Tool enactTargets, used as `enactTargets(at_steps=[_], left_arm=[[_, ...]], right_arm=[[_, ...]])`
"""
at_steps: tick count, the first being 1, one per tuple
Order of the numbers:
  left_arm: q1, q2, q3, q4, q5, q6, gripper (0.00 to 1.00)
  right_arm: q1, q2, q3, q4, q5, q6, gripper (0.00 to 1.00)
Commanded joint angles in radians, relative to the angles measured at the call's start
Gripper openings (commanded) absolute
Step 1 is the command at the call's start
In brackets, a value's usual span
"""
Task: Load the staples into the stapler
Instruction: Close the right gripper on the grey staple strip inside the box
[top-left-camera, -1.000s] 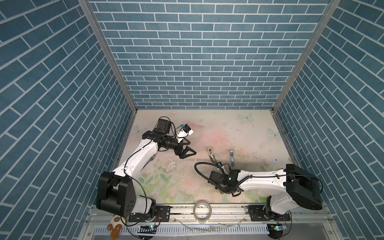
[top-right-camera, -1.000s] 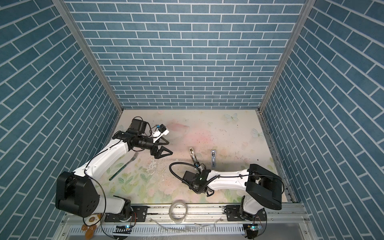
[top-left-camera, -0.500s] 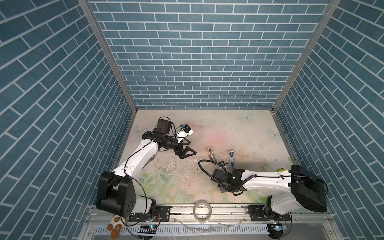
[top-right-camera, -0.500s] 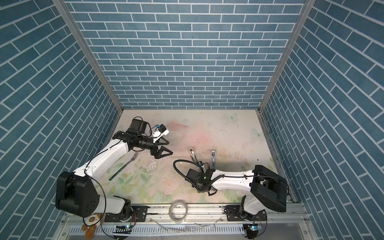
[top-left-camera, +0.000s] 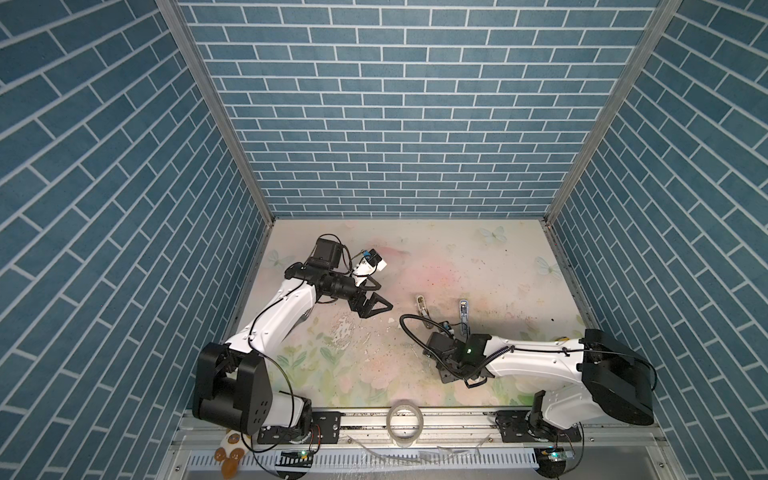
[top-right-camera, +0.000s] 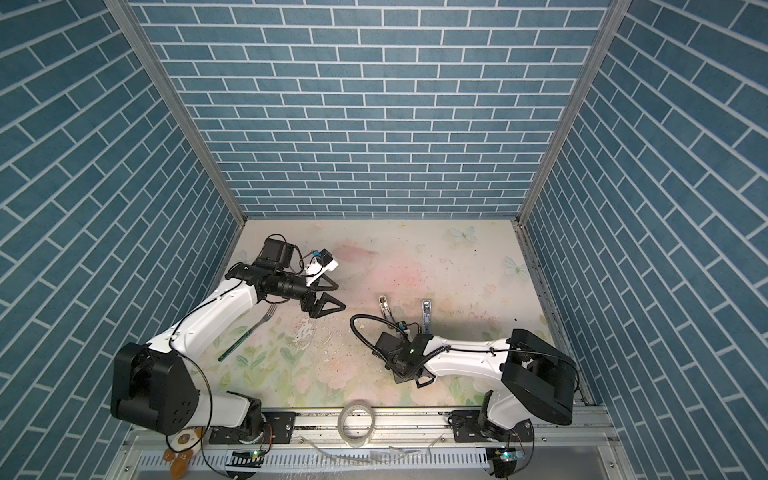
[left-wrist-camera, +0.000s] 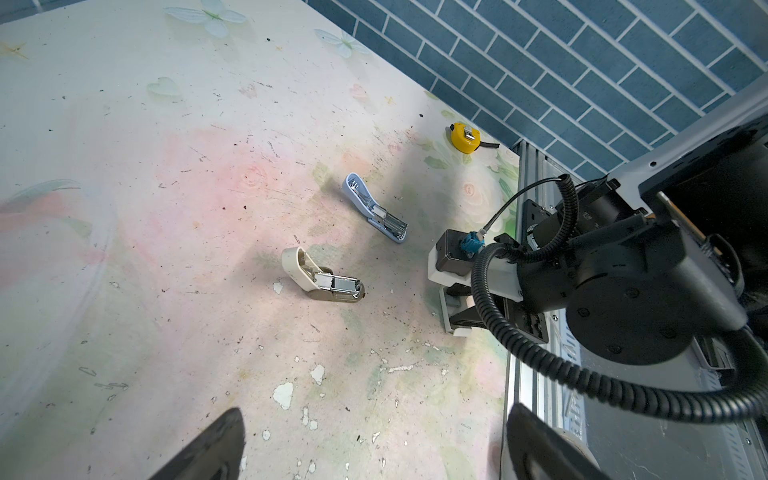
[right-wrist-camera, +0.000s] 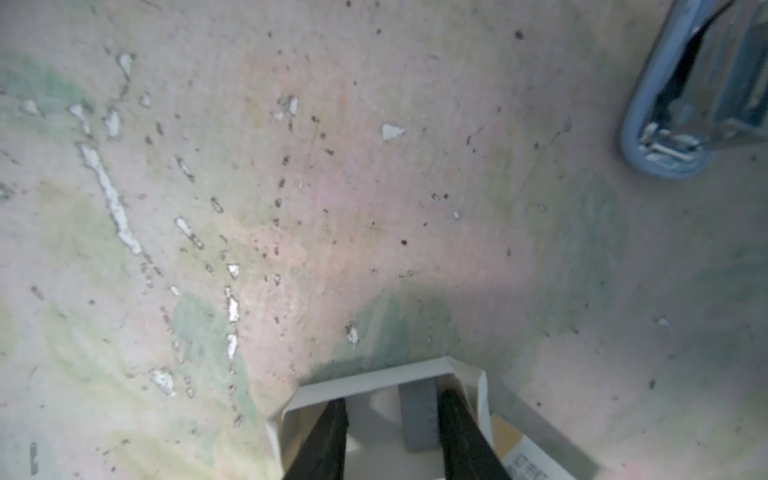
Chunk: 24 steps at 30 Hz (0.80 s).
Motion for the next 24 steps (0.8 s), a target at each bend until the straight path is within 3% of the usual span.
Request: enactTargets(at_steps=[1,11,17,24], left_arm=[[-0.001,0.0,-0.012,0.001,0.022,-0.006,0.99],[-0.001,-0.003,-0.015,0.005,0.023,-0.006,0.99],[-0.001,0.002,-0.016,0.008,0.027,-0.012,0.99],[-0.001,0.004,-0.018,0.012,0.027,-0.013,0.99]], right_arm=[[-0.011,0.047,-0.047,0.042,-0.051,-0.009,0.3],[-0.015,0.077,-0.015,0.018,-0.031,-0.018,0.35],[-0.02,0.068,-0.012,0.02,-0.022,-0.02,0.25],[-0.025,0.043,-0.016,0.011,-0.014,-0.019,0.24]])
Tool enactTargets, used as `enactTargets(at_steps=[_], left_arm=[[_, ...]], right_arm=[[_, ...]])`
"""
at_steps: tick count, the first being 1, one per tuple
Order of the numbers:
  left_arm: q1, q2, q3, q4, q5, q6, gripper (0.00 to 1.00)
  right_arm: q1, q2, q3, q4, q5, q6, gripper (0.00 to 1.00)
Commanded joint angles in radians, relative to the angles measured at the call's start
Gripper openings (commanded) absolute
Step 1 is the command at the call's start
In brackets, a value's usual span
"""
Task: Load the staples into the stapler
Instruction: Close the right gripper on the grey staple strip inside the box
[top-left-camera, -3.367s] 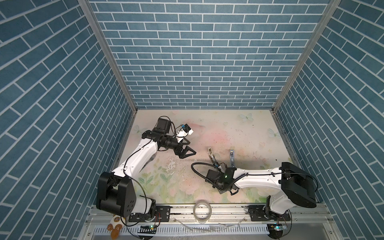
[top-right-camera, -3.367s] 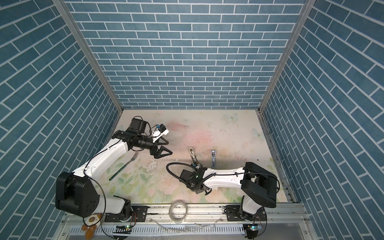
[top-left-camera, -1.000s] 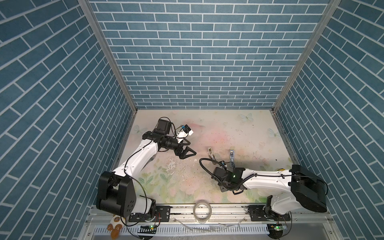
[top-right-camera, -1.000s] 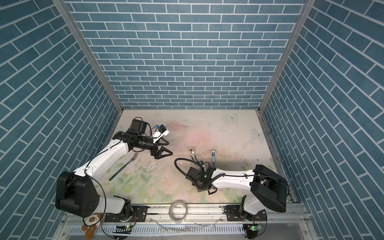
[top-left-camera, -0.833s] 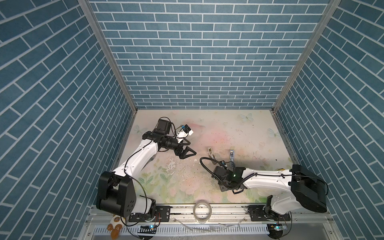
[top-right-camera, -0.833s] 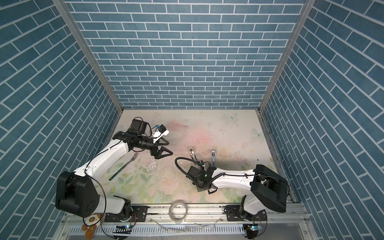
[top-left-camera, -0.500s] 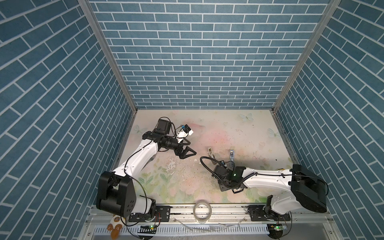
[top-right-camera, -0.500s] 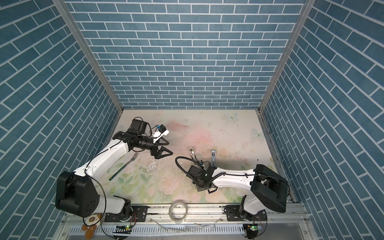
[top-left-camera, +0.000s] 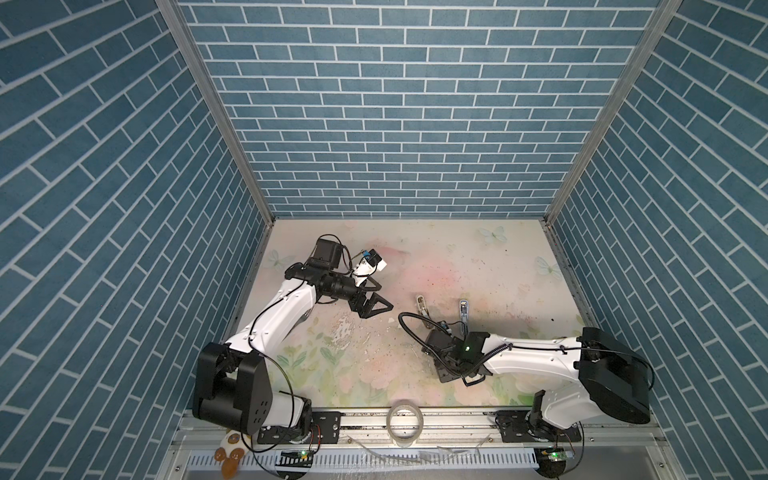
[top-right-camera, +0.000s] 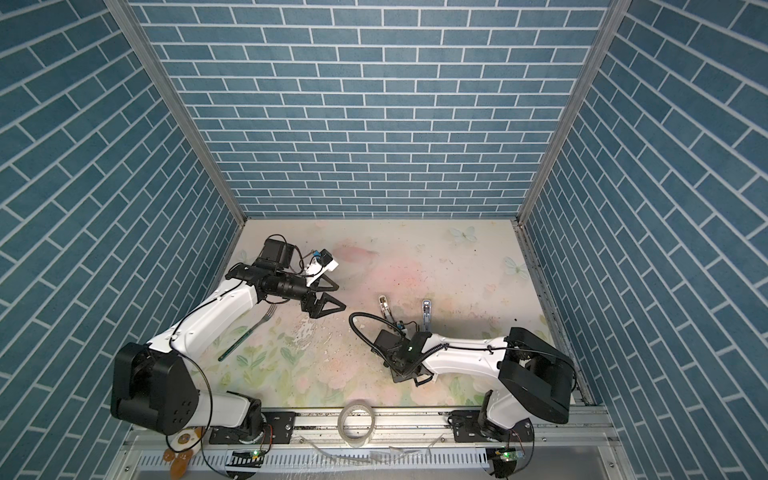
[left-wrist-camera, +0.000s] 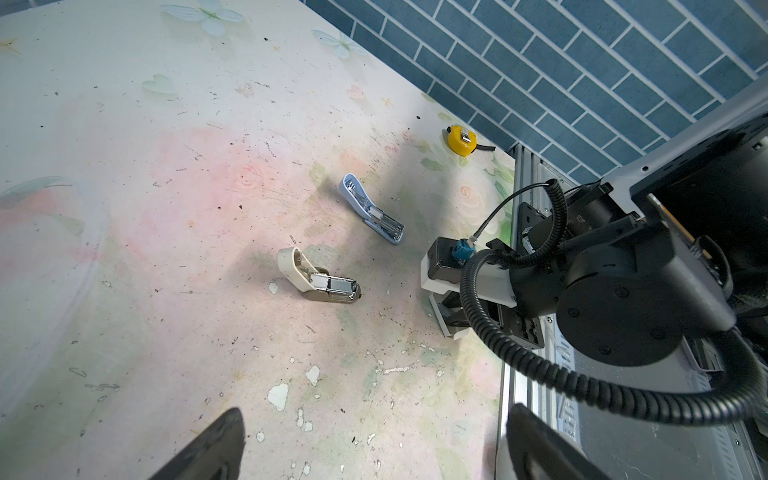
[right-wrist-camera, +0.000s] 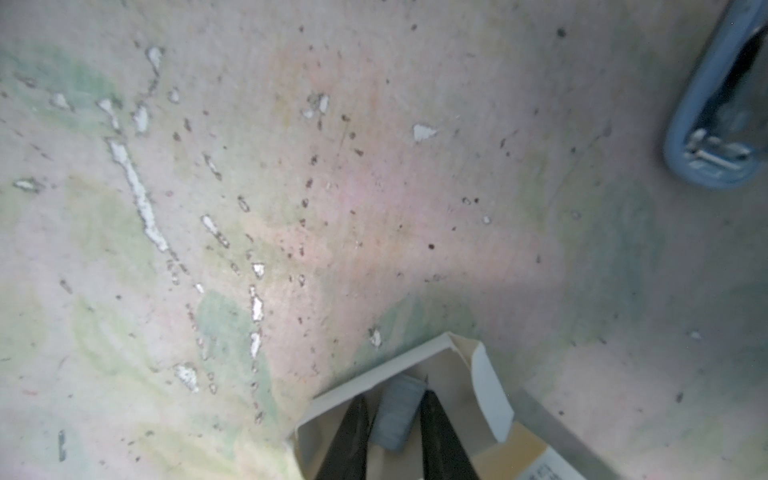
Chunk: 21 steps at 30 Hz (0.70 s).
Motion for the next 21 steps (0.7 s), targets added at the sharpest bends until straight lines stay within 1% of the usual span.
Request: enactTargets(at_steps=[1,6,8,14,21], left_arm=[[-0.001,0.004,-0.013,0.007,0.015,-0.001,0.99],[-0.001,0.006,-0.014,0.006,0.014,-0.001,0.99],[-0.001,0.006,-0.014,0.008,0.014,-0.001,0.99],[-0.001,0.005,-0.014,0.009,0.014,-0.002,0.99],[-0.001,0.009,-0.016,0.013,0.024,-0.004,0.99]], right_arm=[[-0.013,0.027,-0.033,0.011,0.018,0.007,0.24],[-0.015,0.014,-0.018,-0.014,0.031,0.01,0.32],[-0.015,0.005,-0.015,-0.023,0.039,0.014,0.34],[-0.016,-0.016,-0.006,-0.027,0.069,0.03,0.33],[-0.017,-0.016,0.015,-0.039,0.073,0.05,0.3]])
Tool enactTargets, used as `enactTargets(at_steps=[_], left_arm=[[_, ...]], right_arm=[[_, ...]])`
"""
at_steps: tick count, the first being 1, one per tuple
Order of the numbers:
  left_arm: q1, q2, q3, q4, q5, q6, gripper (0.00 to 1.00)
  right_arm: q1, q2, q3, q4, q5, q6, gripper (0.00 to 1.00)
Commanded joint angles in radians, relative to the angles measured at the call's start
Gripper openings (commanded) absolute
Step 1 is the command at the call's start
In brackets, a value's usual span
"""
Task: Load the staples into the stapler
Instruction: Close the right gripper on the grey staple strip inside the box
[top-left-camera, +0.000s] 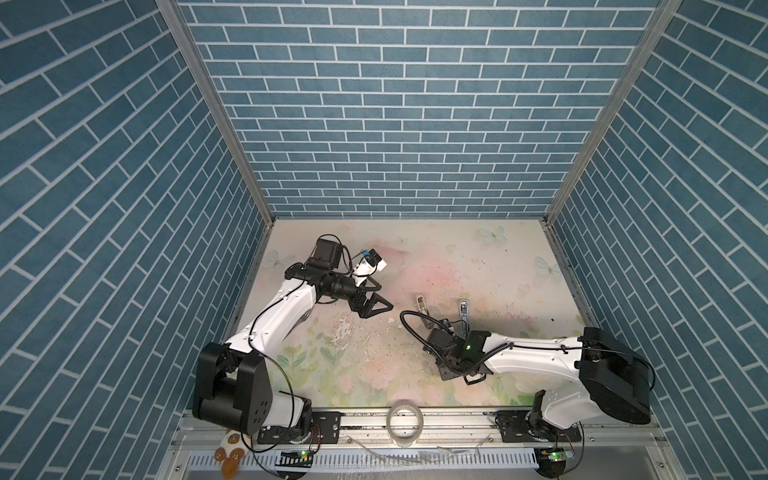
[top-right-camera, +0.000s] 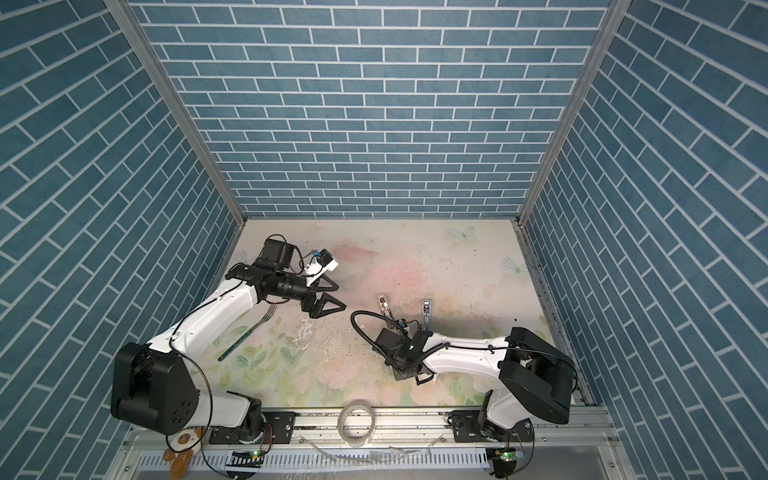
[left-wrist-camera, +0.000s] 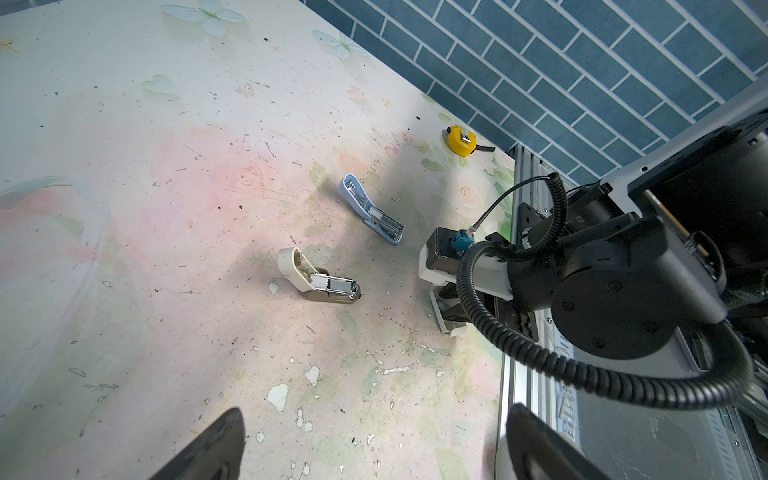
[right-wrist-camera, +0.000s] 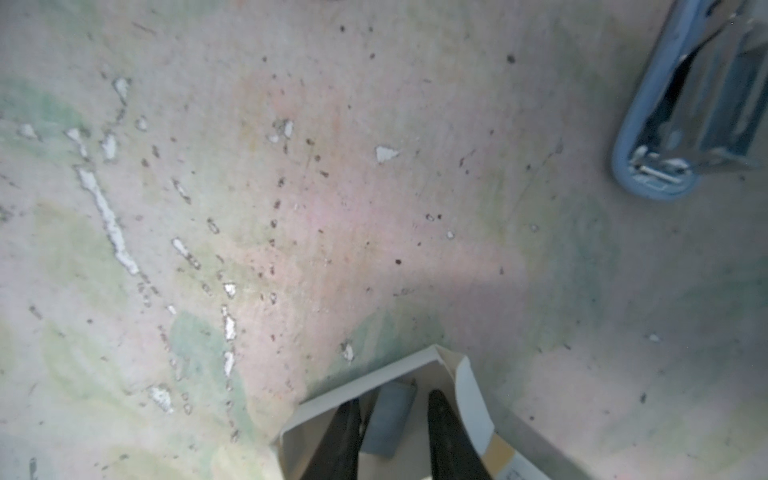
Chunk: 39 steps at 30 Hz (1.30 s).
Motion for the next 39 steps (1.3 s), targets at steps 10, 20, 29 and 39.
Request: enactTargets(at_steps=[10,20,29,39], left_arm=[[-0.001,0.007,-0.019,0.012,0.029,-0.002,0.99],[-0.001,0.007,-0.019,0.012,0.038,-0.004,0.99],[-0.001,0.004,-0.021,0.015,0.042,-0.004,0.99],[-0.001,0.003,-0.023,0.016,0.044,-0.005,0.99]], right_arm=[[-0.005,-0.01,0.007,0.009,0.005,0.056,0.31],[-0.006,-0.052,-0.02,0.022,0.015,0.113,0.33],[-0.009,-0.033,-0.026,0.027,0.008,0.129,0.3],[-0.011,-0.009,-0.018,0.012,0.024,0.144,0.28]])
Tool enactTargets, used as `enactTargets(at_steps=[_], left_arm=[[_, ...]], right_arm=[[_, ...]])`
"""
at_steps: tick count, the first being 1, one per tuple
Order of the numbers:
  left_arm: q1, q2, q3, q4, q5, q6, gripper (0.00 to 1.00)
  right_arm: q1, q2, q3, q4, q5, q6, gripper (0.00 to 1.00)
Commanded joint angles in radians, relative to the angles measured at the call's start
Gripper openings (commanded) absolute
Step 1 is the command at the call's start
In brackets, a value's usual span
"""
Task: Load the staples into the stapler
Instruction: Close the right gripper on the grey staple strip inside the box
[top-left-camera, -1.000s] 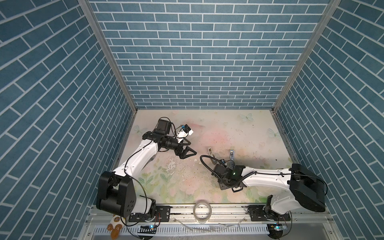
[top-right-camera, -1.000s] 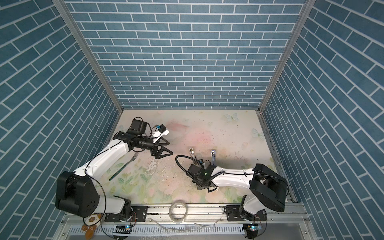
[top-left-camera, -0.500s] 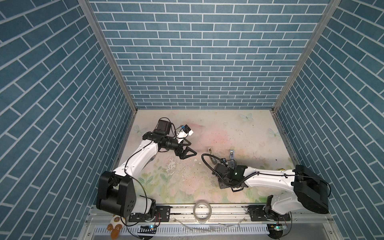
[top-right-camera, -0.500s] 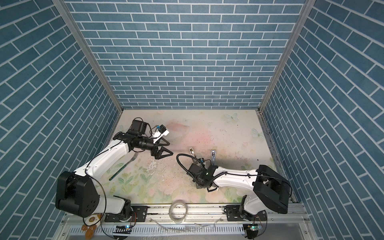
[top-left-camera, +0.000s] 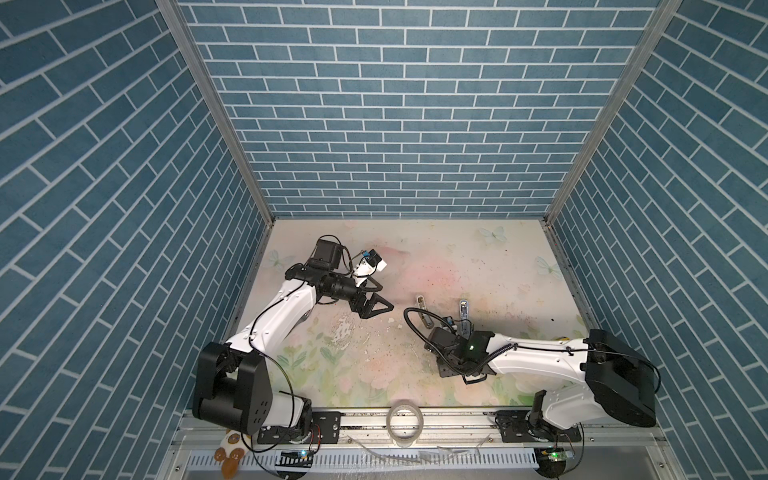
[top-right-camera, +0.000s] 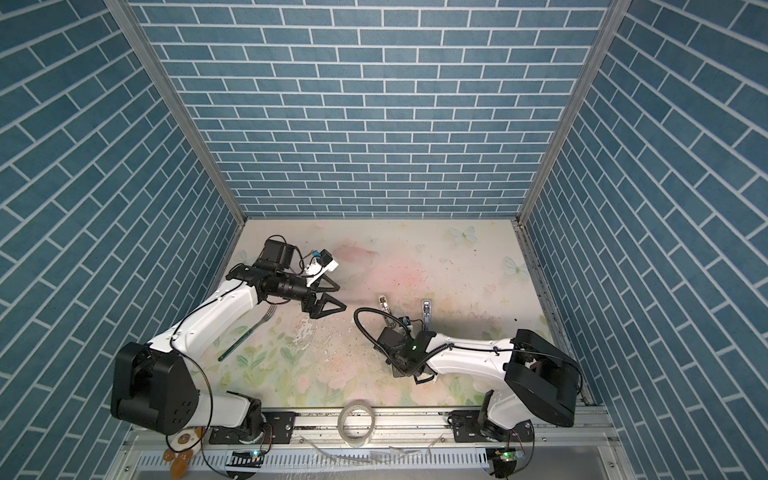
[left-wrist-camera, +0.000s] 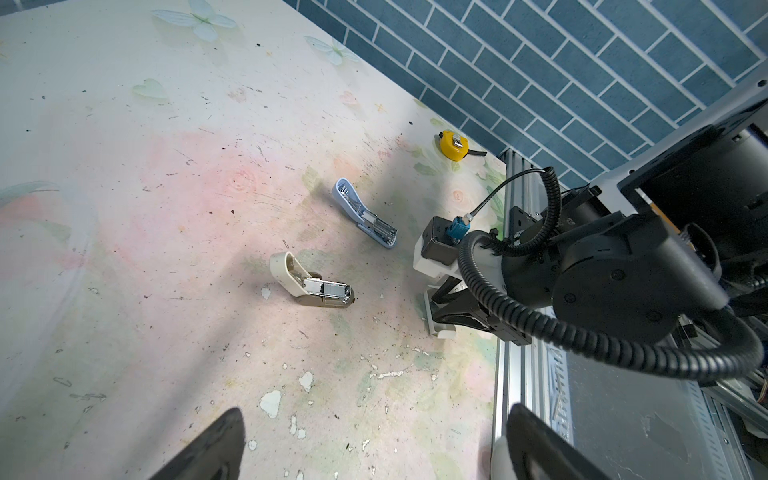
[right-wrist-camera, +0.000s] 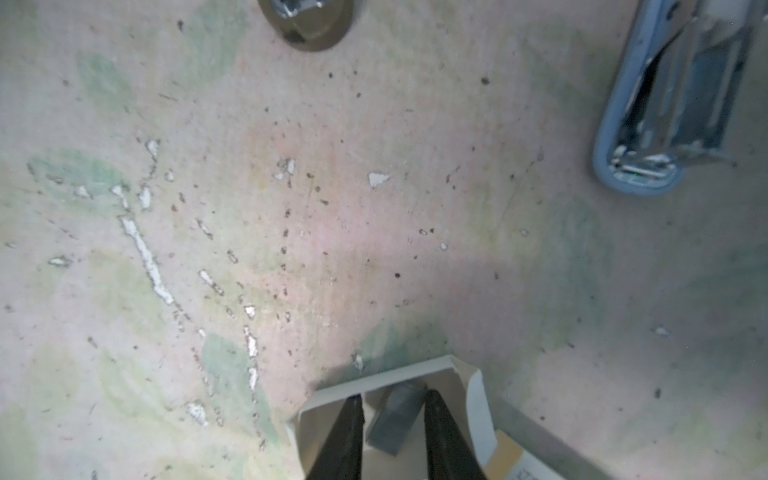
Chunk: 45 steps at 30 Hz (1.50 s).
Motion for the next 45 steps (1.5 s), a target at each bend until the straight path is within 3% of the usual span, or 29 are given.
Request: enactTargets(at_steps=[1,20,30,45], left_arm=[[-0.001,0.003,-0.013,0.004,0.021,0.0,0.99],[-0.001,0.005,-0.018,0.009,0.028,-0.003,0.99],[-0.001,0.007,-0.018,0.008,0.028,-0.001,0.99],[0.0,0.009,-0.019,0.011,0.029,-0.004,0.99]], right_arm=[[-0.005,0.022,-0.001,-0.032,0.026,0.06,0.27],[-0.007,0.049,-0.007,-0.032,0.057,0.075,0.19],[-0.008,0.031,-0.005,-0.033,0.077,0.081,0.25],[-0.012,0.054,-0.002,-0.009,0.09,0.081,0.2]])
